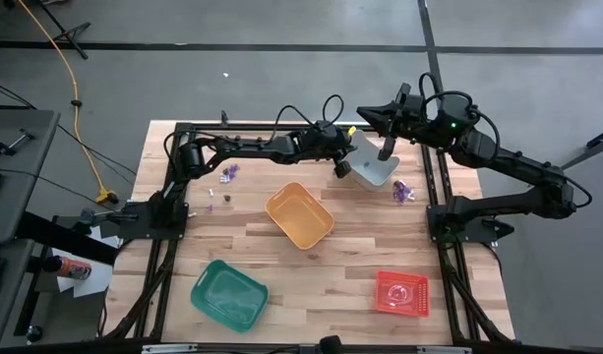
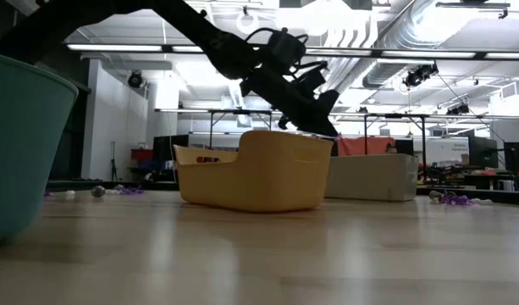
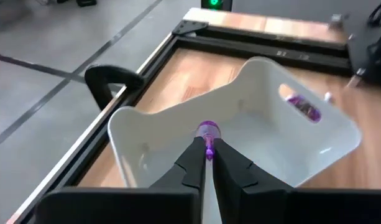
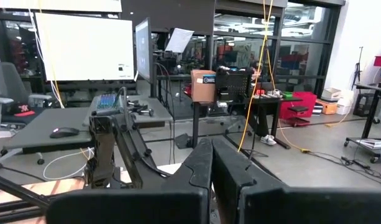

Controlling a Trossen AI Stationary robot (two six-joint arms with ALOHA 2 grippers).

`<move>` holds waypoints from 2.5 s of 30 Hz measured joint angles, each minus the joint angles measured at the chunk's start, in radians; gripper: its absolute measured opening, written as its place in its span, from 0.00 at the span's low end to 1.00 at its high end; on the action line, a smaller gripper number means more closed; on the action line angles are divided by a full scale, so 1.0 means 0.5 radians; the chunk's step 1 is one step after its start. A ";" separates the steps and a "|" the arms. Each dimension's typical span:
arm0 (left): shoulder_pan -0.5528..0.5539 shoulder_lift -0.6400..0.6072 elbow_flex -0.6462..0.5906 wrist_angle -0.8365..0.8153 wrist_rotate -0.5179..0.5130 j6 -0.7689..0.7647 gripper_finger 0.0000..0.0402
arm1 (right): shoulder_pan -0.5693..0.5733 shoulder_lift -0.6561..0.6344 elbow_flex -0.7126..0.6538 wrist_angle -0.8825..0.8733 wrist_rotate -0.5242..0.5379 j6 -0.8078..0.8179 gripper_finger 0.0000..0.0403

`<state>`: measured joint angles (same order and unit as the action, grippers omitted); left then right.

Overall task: Sort Halloween decoration
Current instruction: Put the purple witch hat toy into the white bin, then put the white bone toy into the yellow bin

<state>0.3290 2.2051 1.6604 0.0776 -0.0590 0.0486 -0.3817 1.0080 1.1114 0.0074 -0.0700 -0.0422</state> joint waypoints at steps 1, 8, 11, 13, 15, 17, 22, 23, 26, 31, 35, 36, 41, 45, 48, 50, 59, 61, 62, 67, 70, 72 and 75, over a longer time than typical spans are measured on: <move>0.000 0.000 -0.001 -0.013 -0.010 0.027 0.06 | 0.000 0.000 0.000 0.000 0.000 -0.001 0.00; 0.000 -0.004 -0.001 -0.029 -0.034 0.069 0.25 | 0.000 0.000 0.000 0.004 0.000 -0.033 0.00; 0.000 -0.025 0.024 -0.076 -0.075 0.070 0.34 | 0.000 0.000 0.000 0.003 0.000 -0.036 0.00; 0.008 -0.072 0.083 -0.302 -0.102 0.078 0.38 | 0.000 0.000 0.000 0.003 -0.001 -0.040 0.00; 0.021 -0.141 0.177 -0.527 -0.109 0.147 0.41 | -0.001 0.000 0.000 0.002 0.000 -0.067 0.00; 0.039 -0.251 0.262 -0.864 -0.108 0.238 0.43 | 0.000 0.000 -0.001 0.002 -0.001 -0.088 0.00; 0.084 -0.567 0.314 -1.606 -0.101 0.174 0.43 | 0.000 0.000 -0.001 -0.028 -0.001 -0.034 0.00; 0.091 -0.635 0.308 -1.741 -0.092 0.109 0.43 | 0.000 0.000 -0.001 -0.040 -0.001 -0.023 0.00; 0.105 -0.811 0.309 -2.152 -0.072 -0.057 0.43 | 0.000 0.000 -0.001 -0.077 -0.001 -0.020 0.00; 0.018 -0.935 0.306 -2.823 -0.182 -0.206 0.42 | -0.001 0.000 -0.001 -0.120 -0.001 -0.044 0.00; -0.090 -0.973 0.199 -3.128 -0.319 -0.287 0.42 | -0.001 0.000 -0.002 -0.156 -0.001 -0.073 0.00; -0.114 -1.000 0.110 -3.122 -0.326 -0.298 0.42 | -0.001 0.000 -0.002 -0.163 -0.001 -0.073 0.00; -0.213 -1.235 -0.572 -2.891 -0.278 -0.439 0.42 | -0.001 0.001 -0.002 -0.207 0.000 -0.050 0.00; -0.255 -1.447 -1.112 -2.802 -0.042 -0.604 0.42 | -0.001 0.001 -0.002 -0.238 -0.001 -0.050 0.00; -0.248 -1.564 -1.359 -2.858 0.168 -0.714 0.42 | -0.001 0.001 -0.002 -0.232 0.000 -0.061 0.00; -0.234 -1.619 -1.467 -2.922 0.285 -0.756 0.42 | -0.001 0.001 -0.002 -0.235 0.000 -0.074 0.00; -0.131 -1.595 -1.790 -2.805 0.292 -0.691 0.42 | -0.001 0.001 -0.002 -0.233 0.000 -0.017 0.00; -0.114 -1.577 -1.782 -2.762 0.250 -0.653 0.42 | -0.001 0.001 -0.002 -0.233 0.000 -0.017 0.00; -0.104 -1.554 -1.789 -2.751 0.246 -0.624 0.42 | -0.001 0.001 -0.002 -0.232 0.000 -0.015 0.00; -0.051 -1.488 -1.790 -2.746 0.097 -0.577 0.42 | 0.000 0.002 -0.002 -0.232 0.000 0.001 0.00; 0.002 -1.415 -1.786 -2.739 0.134 -0.561 0.42 | -0.001 0.002 -0.002 -0.232 0.000 0.002 0.00; 0.026 -1.355 -1.787 -2.746 0.153 -0.559 0.42 | -0.001 0.002 -0.002 -0.232 0.000 0.002 0.00; 0.040 -1.242 -1.786 -2.777 0.154 -0.475 0.42 | 0.000 0.002 -0.002 -0.232 0.000 0.002 0.00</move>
<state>0.3489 1.5842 0.7673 -1.3109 0.0177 -0.1890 -0.3819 1.0088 1.1107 -0.1085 -0.0700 -0.0410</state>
